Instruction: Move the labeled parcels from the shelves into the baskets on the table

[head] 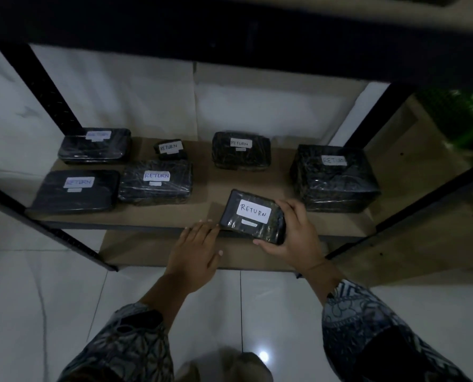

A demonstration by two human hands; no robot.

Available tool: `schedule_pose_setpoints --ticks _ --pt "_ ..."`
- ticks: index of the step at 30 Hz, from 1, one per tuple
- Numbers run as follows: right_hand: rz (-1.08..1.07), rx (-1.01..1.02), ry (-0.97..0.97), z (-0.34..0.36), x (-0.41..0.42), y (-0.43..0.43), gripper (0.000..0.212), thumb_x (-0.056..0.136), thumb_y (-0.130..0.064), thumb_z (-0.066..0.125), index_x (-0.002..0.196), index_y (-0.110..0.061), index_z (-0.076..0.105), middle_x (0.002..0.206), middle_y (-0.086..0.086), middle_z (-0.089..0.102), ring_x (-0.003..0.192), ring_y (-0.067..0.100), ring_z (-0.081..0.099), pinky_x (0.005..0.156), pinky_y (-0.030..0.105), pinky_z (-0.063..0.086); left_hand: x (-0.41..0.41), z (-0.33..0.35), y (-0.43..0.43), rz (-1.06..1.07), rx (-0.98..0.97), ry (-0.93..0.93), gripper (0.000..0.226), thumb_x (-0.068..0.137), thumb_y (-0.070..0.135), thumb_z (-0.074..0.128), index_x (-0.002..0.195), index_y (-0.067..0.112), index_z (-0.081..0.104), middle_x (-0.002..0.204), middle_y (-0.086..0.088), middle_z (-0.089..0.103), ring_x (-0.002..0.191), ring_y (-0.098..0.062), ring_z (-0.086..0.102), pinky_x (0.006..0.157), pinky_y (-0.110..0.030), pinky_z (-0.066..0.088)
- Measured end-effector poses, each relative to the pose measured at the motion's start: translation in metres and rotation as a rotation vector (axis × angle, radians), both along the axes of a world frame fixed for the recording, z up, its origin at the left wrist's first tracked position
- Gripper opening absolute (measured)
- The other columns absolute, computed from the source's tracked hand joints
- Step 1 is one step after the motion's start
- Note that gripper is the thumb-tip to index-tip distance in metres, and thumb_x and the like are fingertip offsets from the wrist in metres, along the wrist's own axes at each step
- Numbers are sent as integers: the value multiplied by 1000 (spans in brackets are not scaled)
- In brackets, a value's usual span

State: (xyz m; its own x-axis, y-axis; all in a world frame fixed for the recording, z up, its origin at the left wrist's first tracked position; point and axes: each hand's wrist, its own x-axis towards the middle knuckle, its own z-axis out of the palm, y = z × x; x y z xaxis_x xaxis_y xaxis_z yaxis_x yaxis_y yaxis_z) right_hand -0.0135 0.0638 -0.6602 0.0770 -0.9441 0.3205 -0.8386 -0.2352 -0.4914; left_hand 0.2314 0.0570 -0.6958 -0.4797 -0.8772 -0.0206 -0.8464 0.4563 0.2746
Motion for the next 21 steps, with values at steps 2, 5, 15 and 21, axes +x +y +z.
schedule_pose_setpoints --ticks 2,5,15,21 --pt "-27 -13 8 24 -3 15 93 57 -58 78 127 -3 49 122 9 45 106 18 53 82 34 56 -3 28 6 -26 -23 2 57 87 40 36 127 2 53 131 -18 54 121 -36 50 99 -51 37" --pt "-88 -34 25 65 -8 40 94 58 -65 69 125 -2 51 121 11 49 103 15 52 74 35 58 -10 71 15 -65 -39 16 61 88 41 35 130 0 49 133 -20 52 124 -36 48 101 -51 33" --pt "-271 -172 114 197 -67 141 92 59 -68 68 125 -7 50 121 8 51 102 16 58 74 26 55 -79 189 48 -260 -48 107 63 85 42 35 134 3 47 137 -17 49 127 -33 46 105 -53 33" --pt "-335 -236 183 249 -153 198 90 60 -65 69 124 -5 51 118 10 53 103 16 54 79 27 53 -178 239 84 -368 -152 168 61 83 41 35 127 4 55 132 -14 54 122 -33 51 98 -53 36"
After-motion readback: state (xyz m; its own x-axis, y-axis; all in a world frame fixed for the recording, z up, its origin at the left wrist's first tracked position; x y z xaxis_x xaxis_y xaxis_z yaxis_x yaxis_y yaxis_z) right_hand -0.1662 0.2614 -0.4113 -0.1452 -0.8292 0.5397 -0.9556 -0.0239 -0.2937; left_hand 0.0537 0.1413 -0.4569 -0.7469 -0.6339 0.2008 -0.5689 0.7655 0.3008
